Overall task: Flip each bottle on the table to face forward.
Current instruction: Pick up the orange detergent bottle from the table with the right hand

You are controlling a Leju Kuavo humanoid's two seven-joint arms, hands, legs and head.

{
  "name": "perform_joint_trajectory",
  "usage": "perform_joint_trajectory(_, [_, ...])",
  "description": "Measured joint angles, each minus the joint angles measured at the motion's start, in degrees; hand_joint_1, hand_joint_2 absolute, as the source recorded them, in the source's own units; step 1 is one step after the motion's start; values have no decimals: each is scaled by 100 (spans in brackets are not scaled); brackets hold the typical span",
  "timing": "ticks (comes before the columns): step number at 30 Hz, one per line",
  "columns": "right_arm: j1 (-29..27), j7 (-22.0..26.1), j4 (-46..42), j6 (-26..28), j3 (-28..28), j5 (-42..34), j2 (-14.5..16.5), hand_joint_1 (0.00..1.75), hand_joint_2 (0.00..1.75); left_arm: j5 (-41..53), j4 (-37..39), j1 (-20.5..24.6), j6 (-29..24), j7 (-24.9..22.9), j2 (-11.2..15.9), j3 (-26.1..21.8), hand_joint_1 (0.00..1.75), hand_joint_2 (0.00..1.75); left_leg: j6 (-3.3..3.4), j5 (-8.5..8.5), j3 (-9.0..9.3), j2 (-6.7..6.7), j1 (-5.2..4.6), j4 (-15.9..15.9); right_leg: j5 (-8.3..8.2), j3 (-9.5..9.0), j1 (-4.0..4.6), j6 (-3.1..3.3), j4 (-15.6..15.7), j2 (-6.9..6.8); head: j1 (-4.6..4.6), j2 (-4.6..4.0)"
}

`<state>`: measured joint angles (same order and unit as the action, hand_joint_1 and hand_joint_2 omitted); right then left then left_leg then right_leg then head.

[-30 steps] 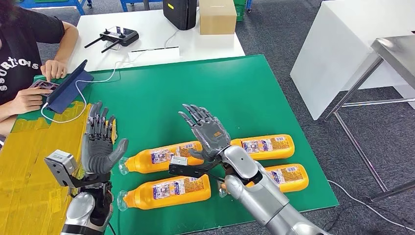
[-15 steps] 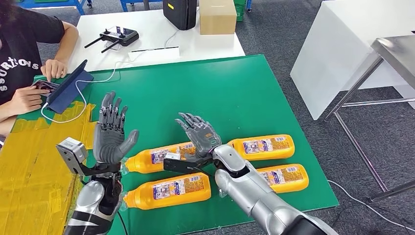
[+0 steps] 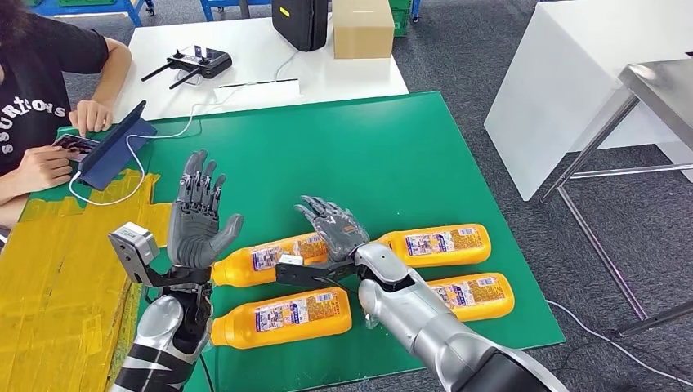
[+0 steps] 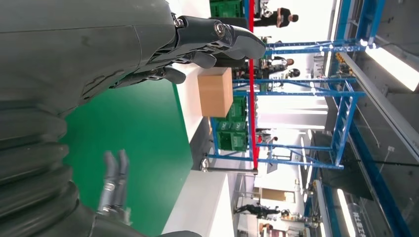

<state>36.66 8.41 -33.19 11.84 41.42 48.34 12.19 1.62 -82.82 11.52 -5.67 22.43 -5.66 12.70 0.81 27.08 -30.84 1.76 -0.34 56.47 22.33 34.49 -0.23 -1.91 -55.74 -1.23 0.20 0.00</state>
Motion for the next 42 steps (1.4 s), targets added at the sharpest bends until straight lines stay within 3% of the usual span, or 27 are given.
perform_joint_trajectory(7, [11,173,314,43,-3,22,25,0,175,-32,87,80,36,10,-1,93,0,175,-1,-1,-6,-1,0,1,-1,3,0,-1,-1,0,-1,0])
perform_joint_trajectory(17, [66,974,282,-218,15,-229,330,0,175,-152,280,207,57,40,-5,255,0,175,-1,-1,-9,1,0,1,-1,8,0,-1,-1,1,-1,0])
perform_joint_trajectory(23, [68,980,23,-192,147,-197,398,0,175,-178,374,229,56,54,-7,272,0,175,-1,-1,-8,1,0,1,-1,7,0,-1,-1,0,0,0])
perform_joint_trajectory(31, [86,1154,23,-655,362,-442,431,0,175,-222,515,340,106,118,-21,357,0,175,-1,-1,-9,0,-1,1,-1,8,0,-1,0,0,0,0])
perform_joint_trajectory(42, [300,801,510,-550,408,-570,394,0,175,-248,607,453,123,144,-39,490,0,175,-1,-1,-8,1,-1,1,-1,7,0,-1,-1,0,0,0])
